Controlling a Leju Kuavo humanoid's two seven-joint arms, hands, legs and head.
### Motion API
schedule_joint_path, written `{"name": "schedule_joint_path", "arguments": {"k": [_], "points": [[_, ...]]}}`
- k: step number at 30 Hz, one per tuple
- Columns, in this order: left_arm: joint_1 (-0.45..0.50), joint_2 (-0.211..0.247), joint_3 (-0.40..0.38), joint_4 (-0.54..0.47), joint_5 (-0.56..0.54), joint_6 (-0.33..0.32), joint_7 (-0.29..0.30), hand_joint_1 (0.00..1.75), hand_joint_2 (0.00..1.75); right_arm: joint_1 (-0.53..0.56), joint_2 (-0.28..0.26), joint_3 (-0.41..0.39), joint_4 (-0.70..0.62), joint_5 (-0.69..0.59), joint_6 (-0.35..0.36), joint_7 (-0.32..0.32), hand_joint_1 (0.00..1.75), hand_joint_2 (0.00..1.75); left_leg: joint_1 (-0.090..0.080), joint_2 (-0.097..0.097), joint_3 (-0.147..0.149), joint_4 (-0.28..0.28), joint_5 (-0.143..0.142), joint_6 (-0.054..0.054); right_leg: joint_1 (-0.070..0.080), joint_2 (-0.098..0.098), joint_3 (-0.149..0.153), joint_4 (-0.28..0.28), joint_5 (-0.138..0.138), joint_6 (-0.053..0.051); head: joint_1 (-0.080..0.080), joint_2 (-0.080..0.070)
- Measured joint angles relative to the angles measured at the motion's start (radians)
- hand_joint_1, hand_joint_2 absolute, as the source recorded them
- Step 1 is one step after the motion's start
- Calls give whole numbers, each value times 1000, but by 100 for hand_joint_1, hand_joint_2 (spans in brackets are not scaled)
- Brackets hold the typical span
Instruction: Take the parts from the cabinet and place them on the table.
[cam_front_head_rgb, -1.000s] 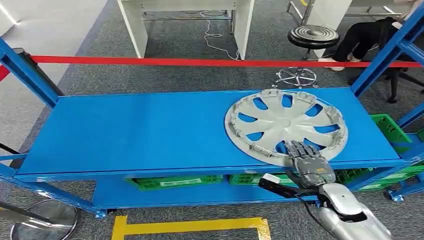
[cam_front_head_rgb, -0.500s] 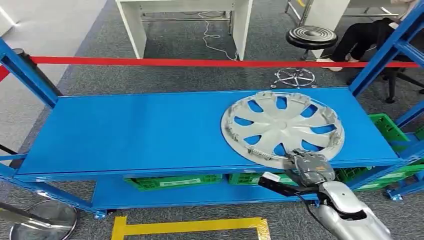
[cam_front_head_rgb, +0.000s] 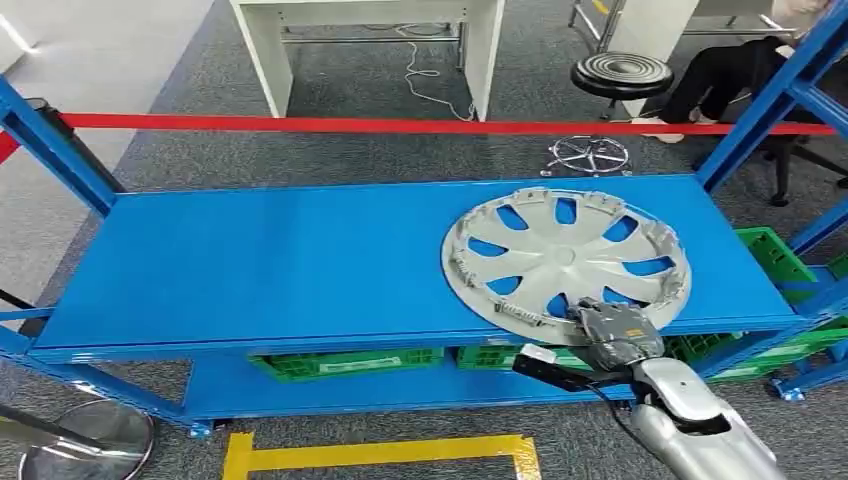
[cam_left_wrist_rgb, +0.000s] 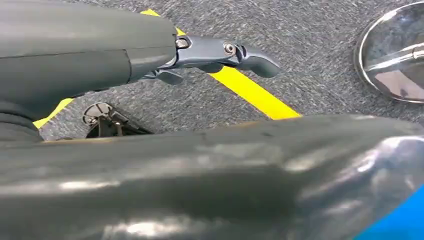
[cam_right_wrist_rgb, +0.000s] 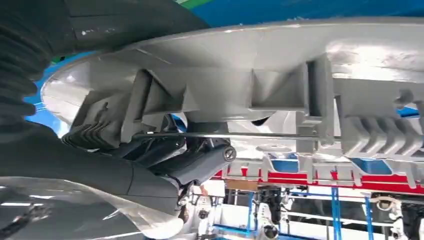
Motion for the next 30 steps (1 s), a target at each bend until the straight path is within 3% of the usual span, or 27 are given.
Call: {"name": "schedule_joint_path", "arguments": {"k": [4, 9, 14, 20, 30], "points": [[0, -1, 2, -1, 3, 3, -1, 0, 0, 6, 7, -2, 0, 38, -67, -15, 175, 175, 0, 0, -1, 0, 0, 0, 0, 0, -1, 0, 0, 0, 0, 0], [1, -1, 3, -3, 5, 1, -4, 0, 0, 54, 37, -23, -33, 137, -242, -26, 175, 175, 0, -1, -6, 0, 3, 1, 0, -4, -4, 0, 1, 0, 0, 0], [1, -1, 3, -3, 3, -2, -17, 0, 0, 90, 60, -69, -113, 332, -480, -4, 175, 175, 0, -5, -10, 0, 4, 1, 0, -8, -10, 0, 0, -1, 0, 0], [1, 0, -1, -3, 5, -16, -51, 0, 0, 126, 58, -130, -193, 426, -527, 7, 175, 175, -1, -7, -17, 0, 3, 2, 0, -9, -16, 0, -3, -1, 0, 0], [0, 3, -12, 0, 9, -48, -97, 0, 0, 182, 3, -195, -285, 439, -541, 3, 175, 175, -1, -7, -19, 0, 2, 3, -1, -10, -18, 0, -4, 0, 0, 0]]}}
